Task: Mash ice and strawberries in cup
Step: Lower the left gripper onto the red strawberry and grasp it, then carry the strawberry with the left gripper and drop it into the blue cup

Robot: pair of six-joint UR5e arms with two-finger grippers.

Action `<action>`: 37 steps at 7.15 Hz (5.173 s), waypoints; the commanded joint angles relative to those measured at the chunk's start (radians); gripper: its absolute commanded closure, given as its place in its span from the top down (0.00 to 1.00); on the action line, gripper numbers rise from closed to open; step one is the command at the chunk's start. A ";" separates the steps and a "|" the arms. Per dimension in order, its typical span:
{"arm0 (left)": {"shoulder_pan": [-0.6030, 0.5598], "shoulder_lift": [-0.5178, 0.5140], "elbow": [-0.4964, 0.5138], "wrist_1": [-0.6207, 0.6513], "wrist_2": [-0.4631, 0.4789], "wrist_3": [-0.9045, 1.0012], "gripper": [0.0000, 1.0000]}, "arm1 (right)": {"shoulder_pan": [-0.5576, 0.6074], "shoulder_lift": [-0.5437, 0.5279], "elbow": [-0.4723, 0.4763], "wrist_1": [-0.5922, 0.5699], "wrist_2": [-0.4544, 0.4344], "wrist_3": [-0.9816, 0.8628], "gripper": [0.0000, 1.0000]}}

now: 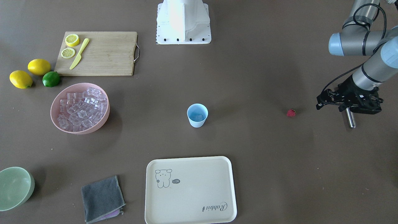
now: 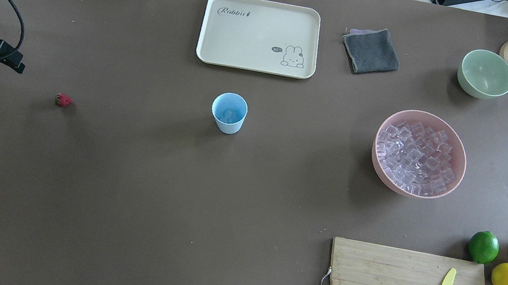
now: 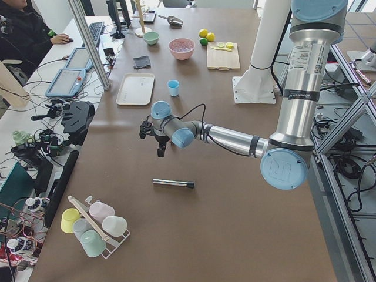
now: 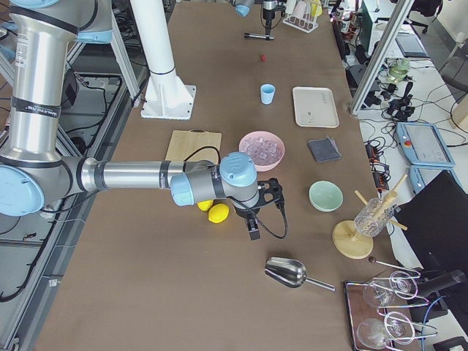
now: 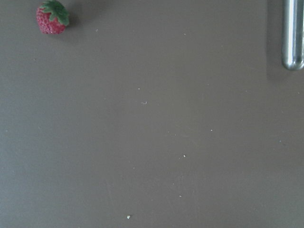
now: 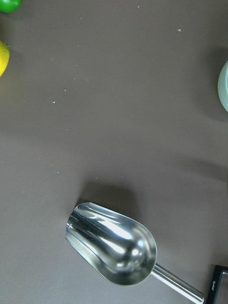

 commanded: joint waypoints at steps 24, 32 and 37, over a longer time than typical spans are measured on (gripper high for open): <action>0.445 -0.604 -0.046 0.288 0.398 -0.722 0.31 | 0.032 -0.023 -0.013 -0.005 0.006 -0.012 0.99; 0.485 -0.631 0.000 0.255 0.486 -0.721 0.39 | 0.036 -0.035 -0.011 0.001 0.009 -0.014 0.99; 0.451 -0.611 -0.025 0.259 0.474 -0.717 0.95 | 0.036 -0.032 -0.013 -0.001 0.006 -0.041 0.99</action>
